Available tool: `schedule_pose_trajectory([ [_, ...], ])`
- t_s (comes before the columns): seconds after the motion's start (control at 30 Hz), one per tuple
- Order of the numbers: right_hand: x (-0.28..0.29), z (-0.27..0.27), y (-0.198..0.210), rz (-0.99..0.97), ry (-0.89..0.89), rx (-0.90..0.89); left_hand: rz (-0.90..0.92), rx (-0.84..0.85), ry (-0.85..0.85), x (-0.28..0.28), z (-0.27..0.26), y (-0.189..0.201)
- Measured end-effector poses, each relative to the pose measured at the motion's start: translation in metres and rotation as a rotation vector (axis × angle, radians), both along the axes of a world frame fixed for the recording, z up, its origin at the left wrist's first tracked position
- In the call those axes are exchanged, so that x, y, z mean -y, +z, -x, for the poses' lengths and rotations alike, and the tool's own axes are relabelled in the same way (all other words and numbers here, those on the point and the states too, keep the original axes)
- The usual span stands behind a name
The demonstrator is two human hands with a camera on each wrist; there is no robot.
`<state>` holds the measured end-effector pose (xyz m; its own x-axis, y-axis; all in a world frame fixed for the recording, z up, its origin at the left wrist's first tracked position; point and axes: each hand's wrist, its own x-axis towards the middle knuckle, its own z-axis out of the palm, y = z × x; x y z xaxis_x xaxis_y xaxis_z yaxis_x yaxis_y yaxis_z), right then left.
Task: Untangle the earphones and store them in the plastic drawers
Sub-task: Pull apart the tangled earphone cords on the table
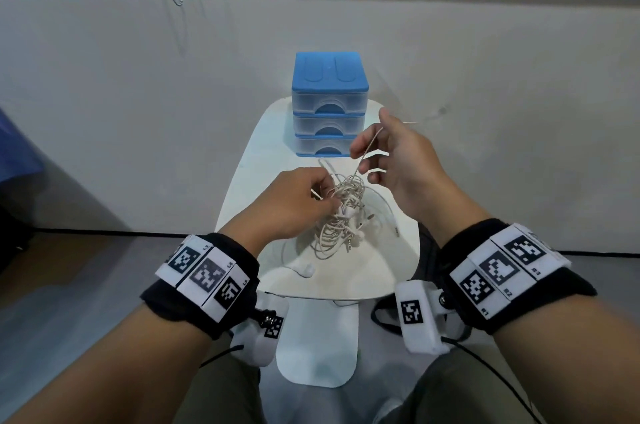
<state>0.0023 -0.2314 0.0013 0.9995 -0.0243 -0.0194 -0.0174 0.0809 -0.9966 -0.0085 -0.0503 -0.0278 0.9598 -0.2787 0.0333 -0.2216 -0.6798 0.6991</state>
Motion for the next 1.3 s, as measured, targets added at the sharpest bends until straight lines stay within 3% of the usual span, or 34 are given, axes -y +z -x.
schedule_pose_trajectory([
  [0.17,0.008,0.000,0.006,0.169,-0.008,0.023,0.063,-0.052,-0.028,0.001,0.000,0.008],
  [0.4,0.017,-0.001,0.001,0.436,0.017,0.156,-0.156,0.130,-0.154,0.020,-0.011,0.012],
  [0.57,0.025,0.000,0.002,0.564,-0.005,0.181,-0.248,0.135,-0.150,0.019,-0.019,0.017],
  [0.7,0.028,-0.001,0.002,0.462,-0.025,0.128,0.070,-0.100,-0.150,0.016,-0.019,0.025],
  [0.77,0.026,-0.004,0.001,0.381,-0.019,0.093,0.151,-0.107,-0.073,0.017,-0.025,0.026],
  [0.93,0.021,-0.011,-0.002,0.326,0.000,0.005,-0.169,-0.177,-0.265,0.028,-0.032,0.016],
  [1.1,0.030,-0.008,0.002,0.340,-0.051,-0.084,-0.223,-0.039,-0.176,0.025,-0.031,0.010],
  [1.23,0.039,-0.001,0.002,0.327,0.128,-0.133,-0.127,0.139,-0.033,0.012,-0.023,0.016],
  [1.3,0.041,-0.001,-0.003,0.337,0.121,-0.179,-0.146,0.218,0.005,0.008,-0.016,0.015],
])
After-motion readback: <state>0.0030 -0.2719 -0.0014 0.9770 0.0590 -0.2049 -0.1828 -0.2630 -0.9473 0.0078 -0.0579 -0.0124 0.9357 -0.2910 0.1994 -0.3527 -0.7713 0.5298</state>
